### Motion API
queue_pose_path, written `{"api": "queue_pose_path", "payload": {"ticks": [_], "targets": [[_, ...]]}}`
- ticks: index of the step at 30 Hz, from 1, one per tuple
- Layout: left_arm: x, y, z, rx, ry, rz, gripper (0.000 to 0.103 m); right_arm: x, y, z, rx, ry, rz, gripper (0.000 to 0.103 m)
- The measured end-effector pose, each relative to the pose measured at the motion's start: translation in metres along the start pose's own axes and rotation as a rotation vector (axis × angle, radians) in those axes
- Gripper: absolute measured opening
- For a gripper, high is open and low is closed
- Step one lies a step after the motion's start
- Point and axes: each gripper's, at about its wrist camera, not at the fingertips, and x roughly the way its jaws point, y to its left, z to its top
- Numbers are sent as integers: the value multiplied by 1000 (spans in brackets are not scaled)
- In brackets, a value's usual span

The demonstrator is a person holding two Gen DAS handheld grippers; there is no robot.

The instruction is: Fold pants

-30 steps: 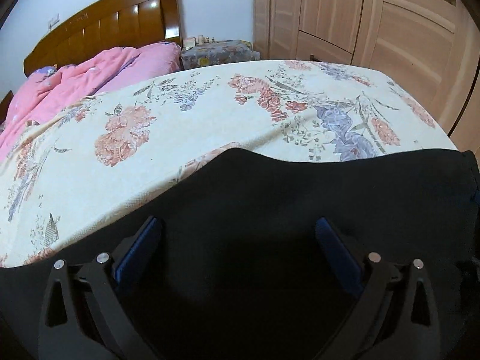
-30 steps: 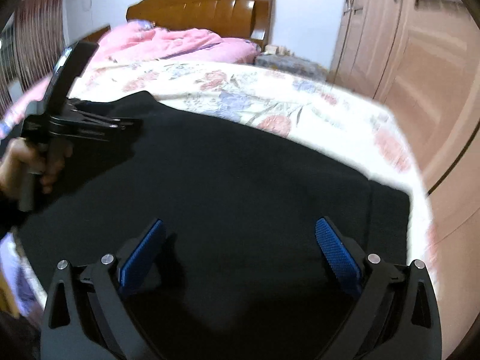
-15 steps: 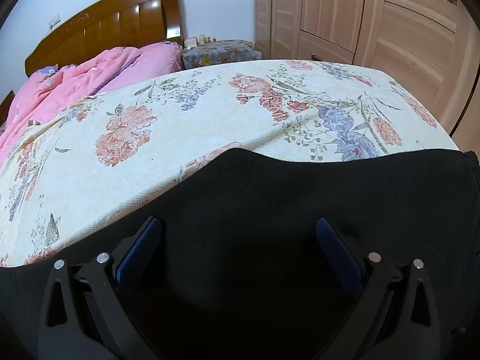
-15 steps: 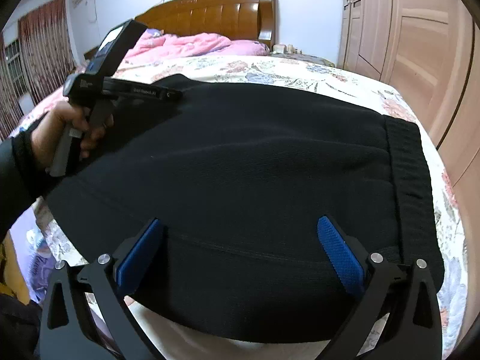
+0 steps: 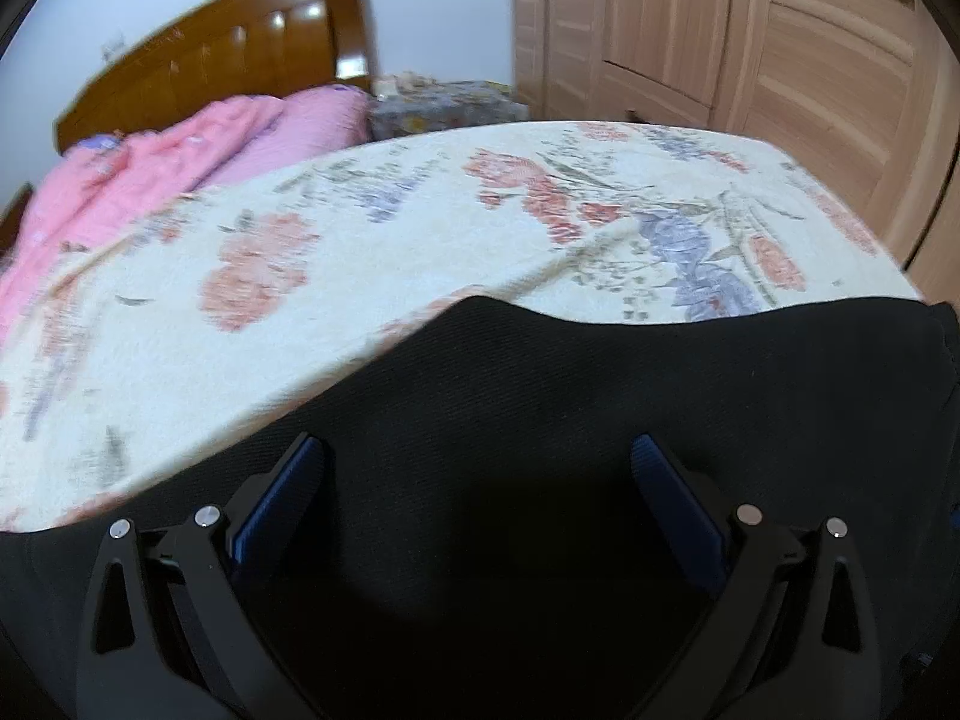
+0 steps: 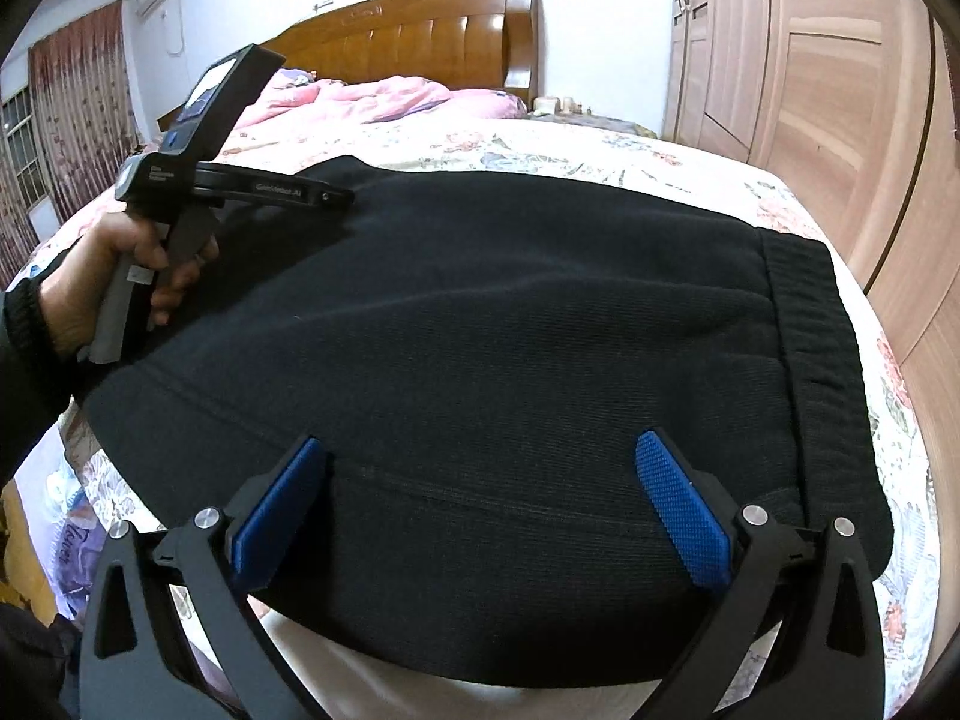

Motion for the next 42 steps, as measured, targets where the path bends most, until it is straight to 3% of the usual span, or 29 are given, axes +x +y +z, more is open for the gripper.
{"api": "queue_pose_path", "payload": {"ticks": [2,6,11,15,19,23,26,30,34,40,42], "targets": [[-21,3,-7,-6,-17,70,101,0,-1,1,3,6,-1,99],[-82,24,-44,-58,-115,88,101,1,-1,3,11,11,-9,99],[-103,67,-104,-100,-74,213,101,3,0,4,14,18,-14,99],[-110,99,-138,-162,-42,256,101,1,2,7,24,50,-30,99],[-119,126,-164,-208,-23,283,101,-2,13,24,70,106,-100,99],[-122,143,-178,-251,-25,261,102,10,45,62,34,59,-53,99],[-122,148,-183,-271,-28,233,102,38,89,98,-44,76,28,99],[-121,149,-187,-268,-36,223,102,73,157,138,-189,63,72,99],[-123,150,-194,-271,-65,204,102,119,217,171,-244,139,230,99],[-125,149,-196,-269,-69,195,102,178,260,172,-340,226,136,99],[-127,152,-194,-274,-48,176,102,180,246,167,-293,189,186,99]]}}
